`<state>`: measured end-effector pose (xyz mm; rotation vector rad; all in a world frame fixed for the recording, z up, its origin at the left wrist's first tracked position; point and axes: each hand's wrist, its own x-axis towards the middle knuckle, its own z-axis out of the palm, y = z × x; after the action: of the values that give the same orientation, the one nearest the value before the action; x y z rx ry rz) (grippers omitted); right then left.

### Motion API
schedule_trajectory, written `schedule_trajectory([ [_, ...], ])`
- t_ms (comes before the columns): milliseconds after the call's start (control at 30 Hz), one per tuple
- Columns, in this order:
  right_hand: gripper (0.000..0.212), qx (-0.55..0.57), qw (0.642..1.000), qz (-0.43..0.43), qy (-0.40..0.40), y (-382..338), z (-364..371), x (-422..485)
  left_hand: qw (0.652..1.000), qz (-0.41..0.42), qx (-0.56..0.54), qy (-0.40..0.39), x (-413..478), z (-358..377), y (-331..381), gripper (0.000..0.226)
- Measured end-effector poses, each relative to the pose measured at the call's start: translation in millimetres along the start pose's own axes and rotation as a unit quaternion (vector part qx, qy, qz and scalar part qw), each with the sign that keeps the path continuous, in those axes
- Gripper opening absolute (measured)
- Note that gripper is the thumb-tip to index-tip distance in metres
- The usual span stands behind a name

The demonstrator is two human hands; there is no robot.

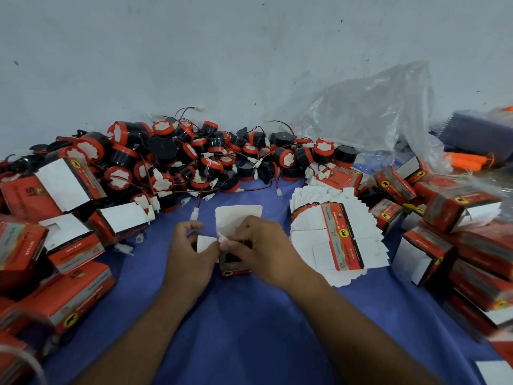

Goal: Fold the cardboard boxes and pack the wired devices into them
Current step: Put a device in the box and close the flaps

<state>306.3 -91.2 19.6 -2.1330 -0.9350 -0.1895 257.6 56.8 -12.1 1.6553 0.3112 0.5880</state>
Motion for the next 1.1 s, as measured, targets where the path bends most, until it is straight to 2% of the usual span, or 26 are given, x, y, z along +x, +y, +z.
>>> schedule_trajectory([
  [133,0.018,0.001,0.996,0.071,0.057,2.2,5.0,4.8,0.998,0.061,-0.023,-0.006,-9.2,-2.7,2.5,0.030],
  [233,0.007,-0.008,0.995,0.083,0.054,0.7,4.5,4.4,0.994,0.096,-0.018,-0.049,-12.7,-4.5,2.9,0.018],
  [267,0.005,-0.041,0.996,0.065,0.039,-0.4,4.2,3.6,0.993,0.100,-0.011,-0.056,-13.6,-4.6,2.0,0.017],
  [400,0.024,-0.177,0.982,0.009,-0.064,-9.0,-1.1,2.6,0.995,0.088,0.039,-0.023,-13.6,-2.9,-0.1,0.024],
  [467,0.021,-0.171,0.974,-0.030,-0.144,-9.4,-8.0,2.9,0.995,0.082,0.054,-0.002,-13.5,-1.6,0.7,0.036],
  [500,0.017,-0.139,0.976,-0.036,-0.163,-9.2,-11.6,2.2,0.995,0.085,0.049,0.004,-13.1,-1.3,0.4,0.034],
  [567,0.013,-0.086,0.981,-0.021,-0.171,-8.8,-16.2,-0.9,0.995,0.093,0.043,0.001,-12.9,-0.3,-0.9,0.026],
  [667,0.025,-0.134,0.972,-0.004,-0.195,-5.9,-11.9,-3.3,0.991,0.102,0.079,-0.017,-11.6,0.4,-4.3,0.018],
  [767,0.023,-0.115,0.980,0.009,-0.164,-9.8,-12.6,0.1,0.991,0.107,0.069,-0.039,-10.9,-0.2,-5.2,0.016],
  [833,0.015,-0.028,0.988,0.047,-0.141,-12.5,-15.7,3.0,0.991,0.105,0.064,-0.054,-10.8,-0.8,-4.2,0.015],
  [933,0.030,0.078,0.981,0.154,-0.088,-18.1,-16.1,3.8,0.991,0.102,0.061,-0.060,-9.5,-1.0,-3.9,0.018],
  [1000,0.030,0.057,0.978,0.192,-0.059,-17.2,-12.8,4.5,0.990,0.099,0.062,-0.079,-8.7,-1.5,-5.7,0.019],
  [1100,0.018,-0.027,0.981,0.187,-0.046,-18.7,-8.3,4.7,0.983,0.123,0.096,-0.095,-8.3,-1.9,-8.7,0.025],
])
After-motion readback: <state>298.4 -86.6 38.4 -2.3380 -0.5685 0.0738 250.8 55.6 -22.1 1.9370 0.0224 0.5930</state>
